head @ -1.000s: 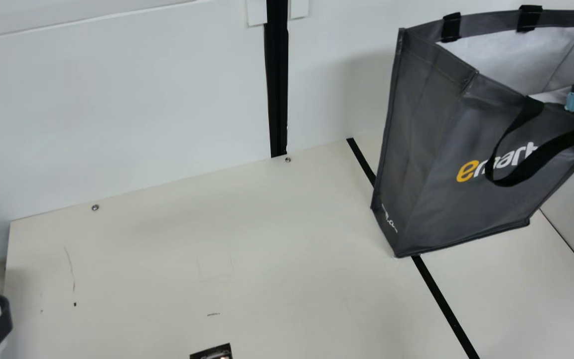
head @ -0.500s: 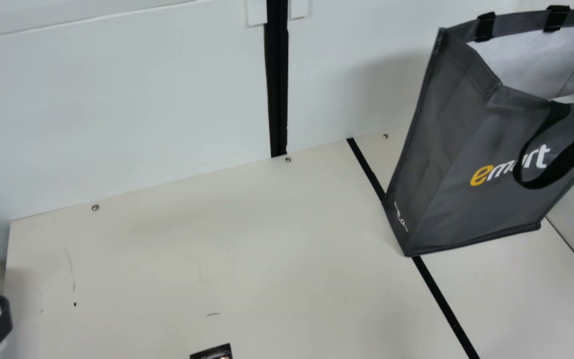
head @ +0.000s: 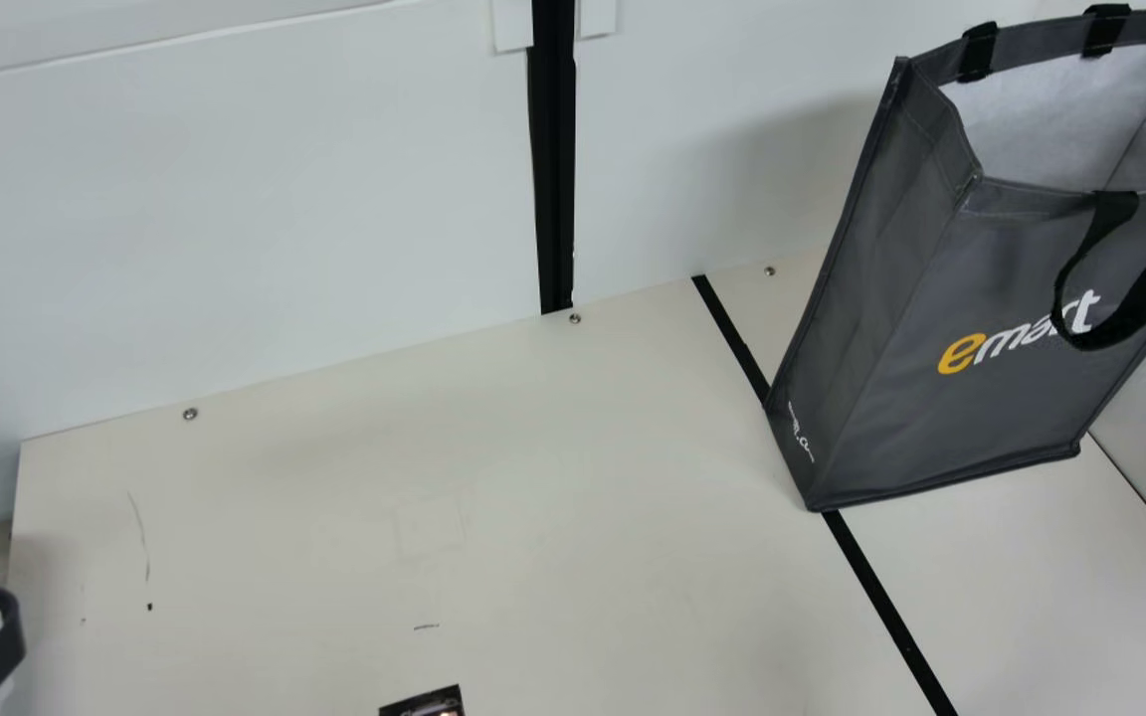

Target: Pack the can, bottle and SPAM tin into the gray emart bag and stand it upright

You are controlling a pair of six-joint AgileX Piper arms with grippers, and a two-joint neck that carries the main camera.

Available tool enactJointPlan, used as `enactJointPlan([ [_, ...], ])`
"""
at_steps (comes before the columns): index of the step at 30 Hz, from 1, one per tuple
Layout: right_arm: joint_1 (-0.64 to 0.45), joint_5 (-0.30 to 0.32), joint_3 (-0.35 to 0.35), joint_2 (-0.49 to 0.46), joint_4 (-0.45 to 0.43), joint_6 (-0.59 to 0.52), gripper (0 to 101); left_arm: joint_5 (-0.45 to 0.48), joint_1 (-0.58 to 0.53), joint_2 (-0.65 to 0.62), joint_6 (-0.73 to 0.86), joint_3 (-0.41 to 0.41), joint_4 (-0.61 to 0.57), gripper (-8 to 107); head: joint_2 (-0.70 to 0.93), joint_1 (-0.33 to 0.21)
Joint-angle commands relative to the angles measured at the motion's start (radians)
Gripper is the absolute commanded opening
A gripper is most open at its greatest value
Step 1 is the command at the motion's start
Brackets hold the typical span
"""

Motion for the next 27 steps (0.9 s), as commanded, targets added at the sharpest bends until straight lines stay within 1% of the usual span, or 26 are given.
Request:
enactJointPlan([
  [1, 0.003, 0.005, -0.013, -0.002, 0.009, -0.003, 95, 0.000, 0.000, 0.000, 0.000, 0.000, 0.000, 90, -0.001, -0.023],
  [18, 0.062, 0.053, -0.134, -0.030, 0.081, -0.029, 95, 0.000, 0.000, 0.000, 0.000, 0.000, 0.000, 90, -0.001, -0.023],
  [22, 0.099, 0.063, -0.143, -0.041, 0.090, -0.035, 95, 0.000, 0.000, 0.000, 0.000, 0.000, 0.000, 90, -0.001, -0.023],
  [27, 0.164, 0.066, -0.132, -0.061, 0.089, -0.044, 95, 0.000, 0.000, 0.000, 0.000, 0.000, 0.000, 90, -0.001, -0.023],
])
